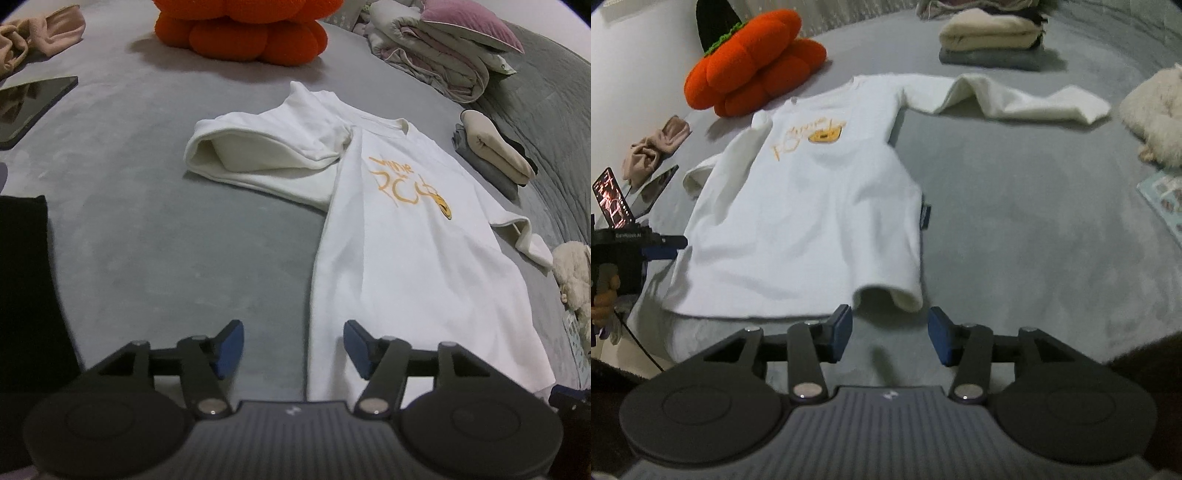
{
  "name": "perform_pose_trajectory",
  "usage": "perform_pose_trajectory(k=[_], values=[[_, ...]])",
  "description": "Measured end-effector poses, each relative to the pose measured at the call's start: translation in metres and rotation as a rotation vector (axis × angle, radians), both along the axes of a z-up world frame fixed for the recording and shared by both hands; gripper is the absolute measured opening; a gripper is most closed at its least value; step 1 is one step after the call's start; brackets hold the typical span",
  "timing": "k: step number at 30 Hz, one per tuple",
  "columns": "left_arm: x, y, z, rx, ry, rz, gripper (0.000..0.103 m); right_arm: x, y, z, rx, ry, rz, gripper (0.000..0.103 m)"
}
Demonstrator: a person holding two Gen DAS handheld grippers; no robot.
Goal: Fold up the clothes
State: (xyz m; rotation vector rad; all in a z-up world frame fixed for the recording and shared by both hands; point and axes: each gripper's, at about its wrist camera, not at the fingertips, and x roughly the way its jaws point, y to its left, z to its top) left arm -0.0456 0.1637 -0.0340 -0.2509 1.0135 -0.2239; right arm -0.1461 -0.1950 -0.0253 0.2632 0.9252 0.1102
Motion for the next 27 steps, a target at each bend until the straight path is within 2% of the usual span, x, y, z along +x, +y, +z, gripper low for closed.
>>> perform_pose_trajectory(k=[6,13,27], values=[[0.004,-0.007,-0.001,0.018,-0.007,-0.001,0.067,0.017,-0.005,0.008,0.001,-0.028,-0.008,0.051],[0.018,-0.009,-0.003,0.017,-0.007,0.012,0.068,0.049,-0.014,0.011,0.049,-0.026,-0.015,0.051],[0.071,-0.004,-0.005,-0.082,0.033,0.108,0.069,0.129,-0.03,0.002,0.125,0.026,-0.042,0.051]])
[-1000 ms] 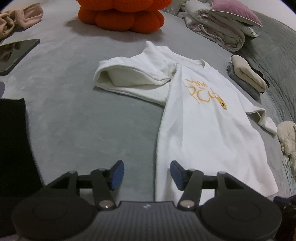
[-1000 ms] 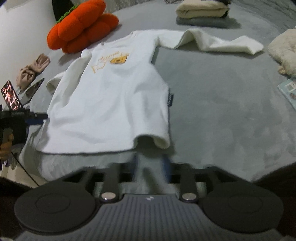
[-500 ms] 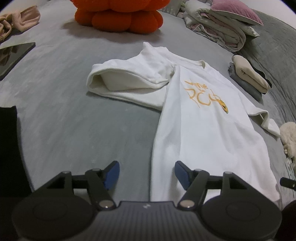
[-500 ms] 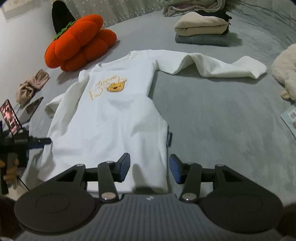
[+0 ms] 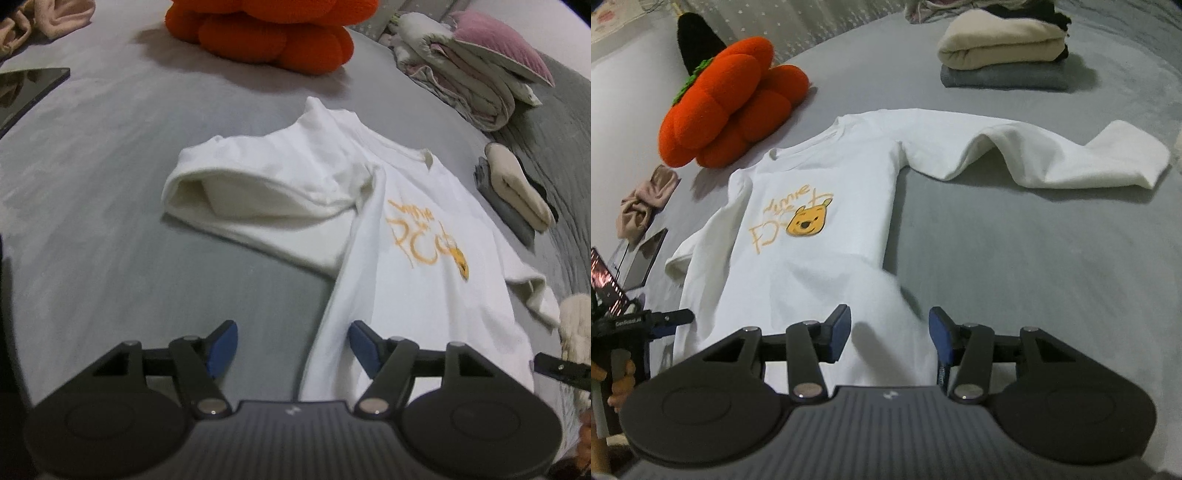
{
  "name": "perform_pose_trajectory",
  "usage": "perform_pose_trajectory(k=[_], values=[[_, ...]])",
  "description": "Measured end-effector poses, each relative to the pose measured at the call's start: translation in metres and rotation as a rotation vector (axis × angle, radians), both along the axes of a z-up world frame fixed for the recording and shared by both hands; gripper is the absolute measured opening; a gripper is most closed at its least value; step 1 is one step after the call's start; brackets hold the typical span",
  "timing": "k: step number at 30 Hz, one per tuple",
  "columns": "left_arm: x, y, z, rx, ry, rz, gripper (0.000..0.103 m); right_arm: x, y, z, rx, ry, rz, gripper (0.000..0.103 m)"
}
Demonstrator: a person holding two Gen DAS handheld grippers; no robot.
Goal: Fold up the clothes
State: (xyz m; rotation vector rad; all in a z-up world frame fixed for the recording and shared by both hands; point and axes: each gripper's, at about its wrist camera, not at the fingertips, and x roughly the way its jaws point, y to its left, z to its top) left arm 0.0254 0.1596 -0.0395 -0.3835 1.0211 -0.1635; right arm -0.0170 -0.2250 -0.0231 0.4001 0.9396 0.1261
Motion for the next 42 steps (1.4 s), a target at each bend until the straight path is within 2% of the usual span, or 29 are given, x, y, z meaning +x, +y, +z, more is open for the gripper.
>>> perform_pose_trajectory(k=[8,10,14,16,21,28,34,37,40,42], values=[[0.034,0.022,-0.009,-0.204,0.047,0.188,0.069,0.047,-0.017,-0.015,0.087,0.05,-0.086,0.051],[0.037,0.026,-0.008,-0.224,0.04,0.231,0.069,0.057,-0.021,-0.02,0.099,0.062,-0.105,0.051],[0.036,0.036,0.0,-0.211,0.031,0.301,0.068,0.069,-0.023,-0.021,0.106,0.058,-0.11,0.051],[0.033,0.041,0.008,-0.175,0.014,0.306,0.068,0.07,-0.024,-0.023,0.111,0.049,-0.106,0.053],[0.03,0.045,0.014,-0.021,-0.002,0.307,0.069,0.072,-0.029,-0.026,0.137,0.038,-0.093,0.055],[0.024,0.045,0.003,0.093,-0.014,0.301,0.068,0.072,-0.03,-0.027,0.158,0.03,-0.08,0.059],[0.022,0.015,-0.006,0.179,-0.112,0.275,0.065,0.073,-0.026,-0.026,0.137,0.024,-0.07,0.064],[0.021,-0.001,-0.009,0.245,-0.155,0.264,0.054,0.073,-0.022,-0.027,0.113,0.017,-0.06,0.065],[0.021,-0.011,-0.011,0.268,-0.195,0.252,0.04,0.073,-0.019,-0.027,0.087,0.012,-0.042,0.065],[0.021,-0.016,-0.013,0.288,-0.217,0.25,0.026,0.074,-0.016,-0.027,0.068,0.007,-0.028,0.065]])
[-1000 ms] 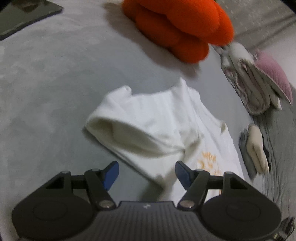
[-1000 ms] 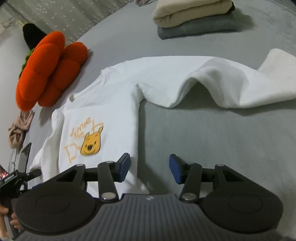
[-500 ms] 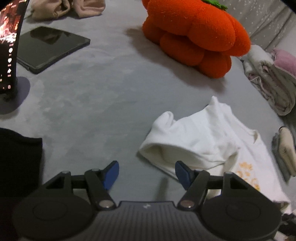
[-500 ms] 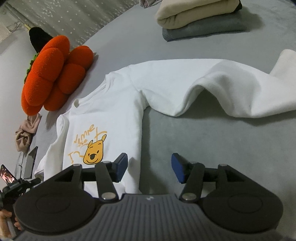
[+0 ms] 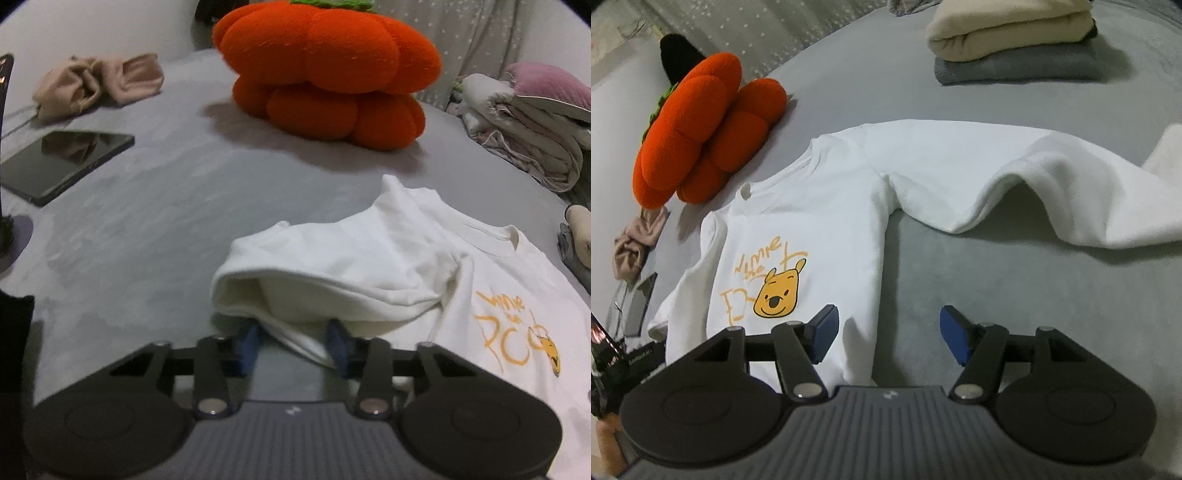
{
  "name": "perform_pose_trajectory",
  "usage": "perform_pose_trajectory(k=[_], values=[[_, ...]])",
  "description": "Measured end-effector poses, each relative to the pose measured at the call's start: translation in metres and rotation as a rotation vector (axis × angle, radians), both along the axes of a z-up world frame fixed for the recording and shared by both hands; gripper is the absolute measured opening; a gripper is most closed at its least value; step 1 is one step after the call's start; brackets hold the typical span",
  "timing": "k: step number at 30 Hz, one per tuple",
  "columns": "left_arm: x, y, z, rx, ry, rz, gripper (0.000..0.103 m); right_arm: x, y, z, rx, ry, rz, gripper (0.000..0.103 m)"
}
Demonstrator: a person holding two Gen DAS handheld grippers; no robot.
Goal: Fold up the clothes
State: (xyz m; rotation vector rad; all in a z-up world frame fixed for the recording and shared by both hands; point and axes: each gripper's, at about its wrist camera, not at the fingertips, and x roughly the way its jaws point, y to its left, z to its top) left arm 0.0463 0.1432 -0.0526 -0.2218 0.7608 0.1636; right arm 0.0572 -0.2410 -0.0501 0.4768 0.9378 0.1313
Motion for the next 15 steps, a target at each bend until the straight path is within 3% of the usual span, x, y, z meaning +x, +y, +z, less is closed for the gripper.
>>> perform_pose_trajectory(k=[1,3,6,15], values=[[0.0,-0.001,0.0,0.015,-0.003,0.004,0.023,0.0,0.001,0.0,-0.009,-0.002,0.006,0.065],[0.002,-0.002,0.001,0.034,-0.005,0.014,0.006,0.0,0.003,0.001,-0.027,-0.006,0.02,0.065],[0.005,0.001,0.007,0.039,-0.002,0.029,0.004,0.001,0.004,0.001,-0.042,-0.009,0.035,0.065],[0.017,0.008,0.045,0.245,-0.099,0.106,0.003,0.002,-0.002,0.001,-0.013,-0.004,0.014,0.065]])
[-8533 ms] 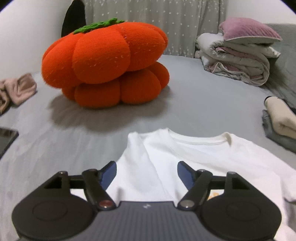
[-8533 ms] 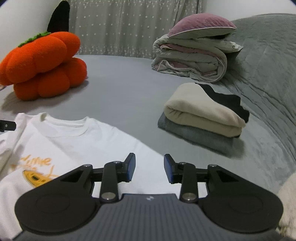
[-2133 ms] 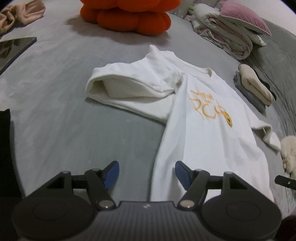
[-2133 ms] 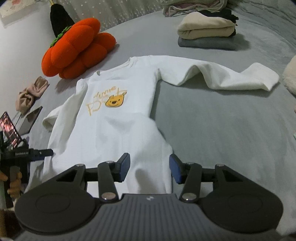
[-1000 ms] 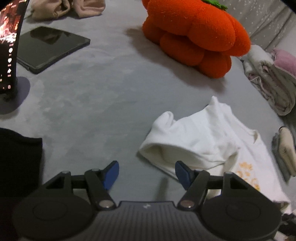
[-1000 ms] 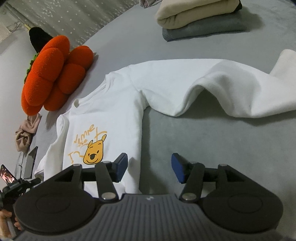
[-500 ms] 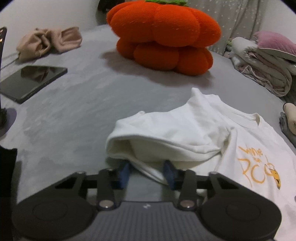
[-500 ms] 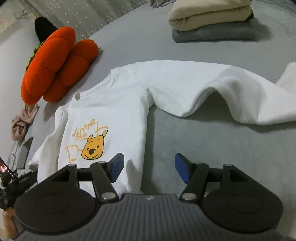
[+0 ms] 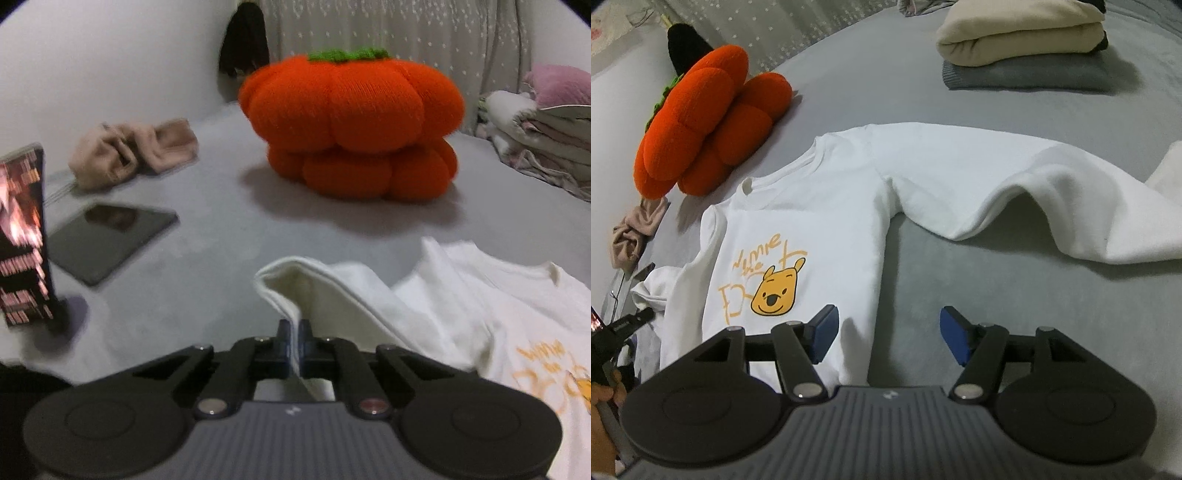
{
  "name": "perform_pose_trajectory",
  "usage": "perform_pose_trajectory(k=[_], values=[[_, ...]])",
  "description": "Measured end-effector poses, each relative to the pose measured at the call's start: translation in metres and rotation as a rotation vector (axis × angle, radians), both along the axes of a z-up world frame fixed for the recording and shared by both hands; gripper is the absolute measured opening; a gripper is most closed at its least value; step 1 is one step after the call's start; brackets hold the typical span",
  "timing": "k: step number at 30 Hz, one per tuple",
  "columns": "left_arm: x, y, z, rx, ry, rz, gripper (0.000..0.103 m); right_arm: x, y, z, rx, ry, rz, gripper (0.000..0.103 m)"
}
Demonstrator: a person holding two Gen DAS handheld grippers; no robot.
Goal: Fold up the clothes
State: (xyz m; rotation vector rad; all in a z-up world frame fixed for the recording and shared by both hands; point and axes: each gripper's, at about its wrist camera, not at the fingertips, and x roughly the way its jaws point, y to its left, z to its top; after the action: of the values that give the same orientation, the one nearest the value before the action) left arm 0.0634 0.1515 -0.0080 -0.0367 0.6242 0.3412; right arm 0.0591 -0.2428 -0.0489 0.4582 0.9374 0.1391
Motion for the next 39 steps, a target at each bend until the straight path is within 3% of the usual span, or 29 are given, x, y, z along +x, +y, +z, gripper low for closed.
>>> perform_pose_trajectory(k=[6,16,23,25,26,27,33,39], values=[[0.017,0.02,0.02,0.108,-0.043,0.066,0.004,0.001,-0.004,0.001,0.01,-0.002,-0.022,0.065],[0.041,0.059,0.016,0.163,-0.033,0.211,0.004,0.005,-0.015,0.003,0.022,-0.015,-0.061,0.065],[0.046,0.068,0.008,0.144,0.014,0.24,0.008,0.005,-0.021,0.005,0.024,-0.018,-0.075,0.065],[0.042,0.066,0.008,0.119,0.017,0.217,0.029,0.005,-0.021,0.005,0.022,-0.019,-0.074,0.065],[0.039,0.065,0.009,0.101,0.022,0.204,0.049,0.005,-0.021,0.005,0.022,-0.019,-0.074,0.065],[0.037,0.064,0.009,0.078,0.025,0.191,0.057,0.005,-0.021,0.005,0.022,-0.019,-0.073,0.065],[0.024,0.057,0.007,-0.101,0.125,0.137,0.066,0.005,-0.021,0.005,0.023,-0.018,-0.075,0.065],[0.01,0.042,-0.001,-0.26,0.159,0.05,0.07,0.005,-0.021,0.006,0.02,-0.022,-0.073,0.065]])
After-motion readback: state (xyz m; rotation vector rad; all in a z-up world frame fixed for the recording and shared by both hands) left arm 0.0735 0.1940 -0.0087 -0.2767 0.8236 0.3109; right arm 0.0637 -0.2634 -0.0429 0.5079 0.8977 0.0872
